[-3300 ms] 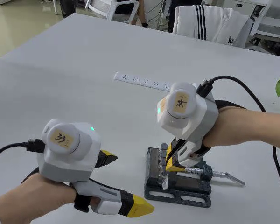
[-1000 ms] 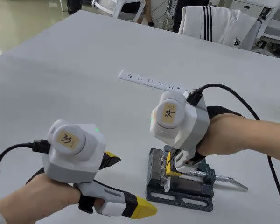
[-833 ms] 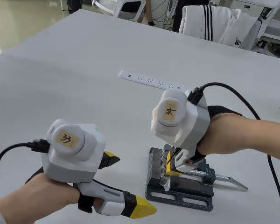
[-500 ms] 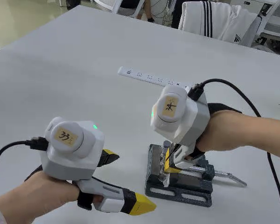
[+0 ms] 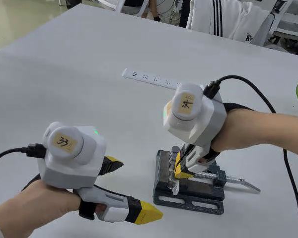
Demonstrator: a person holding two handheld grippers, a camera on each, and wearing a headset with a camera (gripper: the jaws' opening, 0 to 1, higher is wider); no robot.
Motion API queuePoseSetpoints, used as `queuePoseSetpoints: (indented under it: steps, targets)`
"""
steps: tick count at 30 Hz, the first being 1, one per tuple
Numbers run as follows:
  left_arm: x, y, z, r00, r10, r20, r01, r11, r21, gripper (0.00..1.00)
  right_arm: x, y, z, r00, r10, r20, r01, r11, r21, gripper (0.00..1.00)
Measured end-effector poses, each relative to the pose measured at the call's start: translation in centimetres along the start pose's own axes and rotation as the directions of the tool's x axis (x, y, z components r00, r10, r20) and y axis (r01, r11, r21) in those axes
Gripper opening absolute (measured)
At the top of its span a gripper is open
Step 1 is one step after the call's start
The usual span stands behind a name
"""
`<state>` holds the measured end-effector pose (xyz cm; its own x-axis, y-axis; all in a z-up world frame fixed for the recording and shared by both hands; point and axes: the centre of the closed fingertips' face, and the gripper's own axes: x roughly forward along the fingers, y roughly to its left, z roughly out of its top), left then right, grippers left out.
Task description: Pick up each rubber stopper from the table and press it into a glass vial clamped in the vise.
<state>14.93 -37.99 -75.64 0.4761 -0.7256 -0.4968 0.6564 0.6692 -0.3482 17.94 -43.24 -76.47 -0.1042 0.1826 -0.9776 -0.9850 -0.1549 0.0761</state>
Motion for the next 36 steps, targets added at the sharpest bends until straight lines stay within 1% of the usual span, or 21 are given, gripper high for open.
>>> queuePoseSetpoints:
  steps: [2, 4, 8, 11, 14, 16, 22, 23, 25, 26, 27, 28, 30, 32, 34, 35, 36]
  targets:
    - [-0.01, -0.01, -0.11, 1.0000, 0.001, -0.003, -0.001, 1.000, -0.001, 0.88, 0.00, -0.08, -0.20, 1.0000, -0.002, -0.007, 0.002, 1.000, -0.003, 0.02]
    - [0.02, -0.05, -0.17, 1.0000, 0.000, -0.002, 0.000, 1.000, -0.004, 0.88, -0.06, -0.14, -0.26, 1.0000, -0.003, -0.004, 0.003, 1.000, -0.005, 0.00]
    - [0.07, -0.17, -0.18, 1.0000, -0.002, -0.004, 0.002, 1.000, -0.003, 0.88, -0.05, -0.25, 0.18, 0.9999, -0.005, 0.011, 0.005, 1.000, 0.000, 0.00]
    - [0.09, -0.16, -0.14, 1.0000, -0.003, -0.004, 0.003, 1.000, -0.001, 0.88, 0.39, -0.14, 0.47, 0.9999, 0.000, 0.010, 0.000, 1.000, -0.003, 0.00]
    - [0.03, -0.07, -0.04, 1.0000, -0.003, -0.001, 0.003, 1.000, -0.003, 0.88, 0.31, -0.11, 0.39, 1.0000, 0.002, -0.001, -0.002, 1.000, -0.017, 0.00]
    - [0.01, 0.06, -0.08, 1.0000, -0.001, -0.003, 0.001, 1.000, -0.004, 0.88, 0.27, -0.17, 0.36, 1.0000, 0.004, 0.001, -0.004, 1.000, -0.014, 0.00]
    - [0.09, -0.04, -0.04, 1.0000, -0.002, -0.003, 0.002, 1.000, -0.005, 0.88, 0.25, -0.14, 0.34, 1.0000, 0.004, 0.004, -0.004, 1.000, -0.010, 0.00]
    - [0.10, -0.05, -0.03, 1.0000, -0.002, -0.002, 0.002, 1.000, -0.005, 0.88, 0.28, -0.16, 0.35, 1.0000, 0.004, 0.000, -0.004, 1.000, -0.007, 0.00]
    - [0.14, -0.04, -0.08, 1.0000, -0.003, -0.006, 0.003, 1.000, -0.002, 0.88, 0.44, -0.23, 0.40, 0.9998, 0.003, -0.019, -0.003, 1.000, -0.029, 0.00]
    - [0.16, -0.06, -0.12, 1.0000, -0.003, -0.007, 0.003, 1.000, -0.004, 0.88, 0.48, -0.22, 0.41, 0.9992, -0.004, -0.040, 0.003, 0.999, -0.033, 0.00]
    - [0.18, -0.08, -0.17, 1.0000, -0.005, -0.008, 0.005, 1.000, -0.004, 0.88, 0.47, -0.24, 0.40, 0.9986, -0.007, -0.053, 0.004, 0.998, -0.061, 0.00]
    - [0.19, -0.06, -0.23, 0.9999, -0.005, -0.010, 0.005, 1.000, -0.004, 0.88, 0.54, -0.23, 0.45, 0.9983, -0.010, -0.058, 0.007, 0.999, -0.045, 0.00]
    - [0.17, -0.11, -0.17, 0.9999, -0.004, -0.010, 0.003, 1.000, -0.005, 0.88, 0.57, -0.24, 0.32, 0.9965, -0.028, -0.079, 0.022, 0.997, -0.070, 0.00]
    - [0.17, -0.08, -0.12, 1.0000, -0.004, -0.007, 0.004, 1.000, -0.009, 0.88, 0.51, -0.18, 0.31, 0.9965, -0.022, -0.080, 0.017, 0.998, -0.065, 0.00]
    - [0.20, 0.05, -0.21, 1.0000, -0.002, -0.010, 0.002, 1.000, -0.008, 0.88, 0.50, -0.43, 0.23, 0.9979, 0.005, -0.064, -0.006, 1.000, -0.012, 0.00]
    - [0.20, 0.05, -0.19, 1.0000, -0.002, -0.009, 0.002, 1.000, -0.008, 0.88, 0.44, -0.47, 0.16, 0.9981, 0.006, -0.062, -0.007, 1.000, -0.024, 0.00]
    - [0.18, 0.04, -0.07, 1.0000, 0.000, -0.004, 0.000, 1.000, -0.008, 0.88, 0.43, -0.42, 0.14, 0.9985, 0.010, -0.053, -0.011, 1.000, -0.014, 0.00]
